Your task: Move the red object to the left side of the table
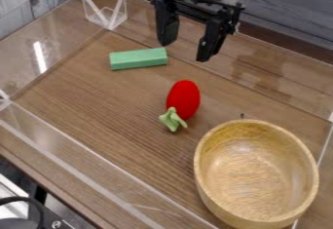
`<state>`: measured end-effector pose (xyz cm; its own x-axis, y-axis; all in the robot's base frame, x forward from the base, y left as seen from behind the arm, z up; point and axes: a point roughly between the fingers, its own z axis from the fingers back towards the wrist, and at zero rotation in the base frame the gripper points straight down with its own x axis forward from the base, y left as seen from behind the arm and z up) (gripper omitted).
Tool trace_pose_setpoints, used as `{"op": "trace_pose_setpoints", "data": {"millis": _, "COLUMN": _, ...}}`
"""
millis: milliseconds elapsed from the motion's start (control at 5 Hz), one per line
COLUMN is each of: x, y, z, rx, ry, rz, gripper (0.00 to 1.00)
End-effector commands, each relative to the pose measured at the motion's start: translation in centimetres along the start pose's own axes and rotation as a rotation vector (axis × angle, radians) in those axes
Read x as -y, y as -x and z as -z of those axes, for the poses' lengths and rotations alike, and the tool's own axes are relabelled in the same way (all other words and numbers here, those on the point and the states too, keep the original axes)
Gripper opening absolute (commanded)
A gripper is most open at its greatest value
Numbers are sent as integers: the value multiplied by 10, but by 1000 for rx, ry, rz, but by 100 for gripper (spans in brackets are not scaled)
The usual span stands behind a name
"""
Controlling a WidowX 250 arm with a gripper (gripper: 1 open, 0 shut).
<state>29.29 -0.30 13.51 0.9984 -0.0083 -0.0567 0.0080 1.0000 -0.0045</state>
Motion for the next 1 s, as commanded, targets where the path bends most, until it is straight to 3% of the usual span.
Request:
{"op": "trace_pose_setpoints", "data": {"millis": 0, "x": -7, "y": 6, "z": 12, "rx": -16, "ry": 2, "rz": 19, "gripper": 100}}
{"op": "trace_pose_setpoints", "data": {"millis": 400, "x": -16, "y": 24, "z": 43, "rx": -38, "ry": 15, "rz": 73, "gripper": 100}}
{"op": "trace_pose_setpoints", "data": {"millis": 800, "x": -26, "y": 32, "z": 60, "rx": -9, "ry": 32, "rz": 64, "gripper": 100}}
